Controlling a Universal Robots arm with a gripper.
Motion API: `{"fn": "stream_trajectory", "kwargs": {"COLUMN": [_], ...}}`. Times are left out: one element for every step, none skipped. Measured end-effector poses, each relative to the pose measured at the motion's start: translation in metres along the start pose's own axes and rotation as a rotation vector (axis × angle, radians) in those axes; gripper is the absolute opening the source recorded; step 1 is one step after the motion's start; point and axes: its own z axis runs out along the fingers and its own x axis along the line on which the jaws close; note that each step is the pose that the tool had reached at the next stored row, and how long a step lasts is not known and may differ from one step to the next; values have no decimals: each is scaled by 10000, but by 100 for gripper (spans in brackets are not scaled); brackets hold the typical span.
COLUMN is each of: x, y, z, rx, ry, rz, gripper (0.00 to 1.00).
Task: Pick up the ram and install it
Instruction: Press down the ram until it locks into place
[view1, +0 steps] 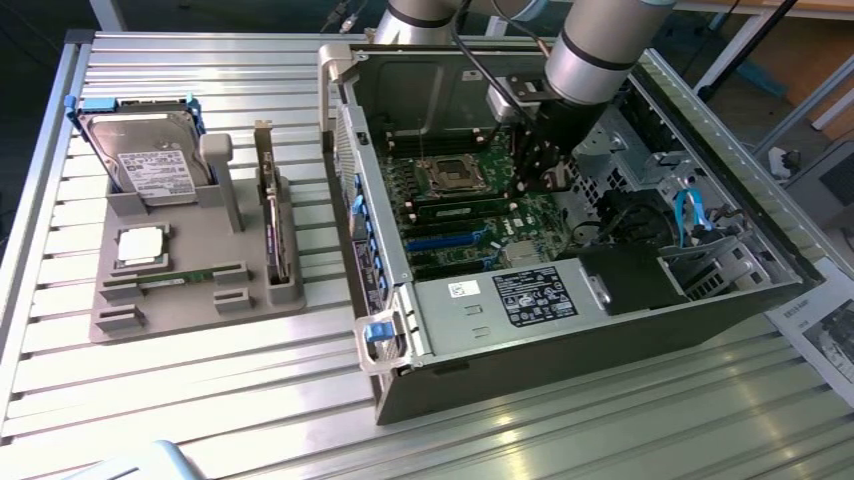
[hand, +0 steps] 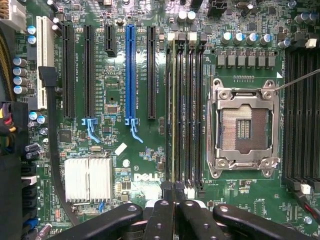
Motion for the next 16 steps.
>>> {"fn": "stream_trajectory", "kwargs": {"x": [0, 0, 0, 1, 1, 1, 1, 1, 1, 1, 1, 1, 1, 1, 1, 1], "y": [0, 0, 0, 0, 0, 0, 0, 0, 0, 0, 0, 0, 0, 0, 0, 0], "z": [2, 2, 10, 21, 24, 24, 24, 24, 25, 26, 29, 28, 29, 29, 32, 38], "rx": [-1, -1, 0, 2, 1, 1, 1, 1, 1, 1, 2, 2, 2, 2, 3, 5], "ry": [2, 4, -2, 0, 2, 3, 3, 3, 3, 3, 2, 3, 3, 2, 0, -4], "rz": [0, 0, 0, 0, 0, 0, 0, 0, 0, 0, 0, 0, -1, 0, 0, 0], "gripper": [10, 10, 10, 10, 10, 10, 10, 10, 10, 10, 10, 10, 10, 10, 10, 10]}}
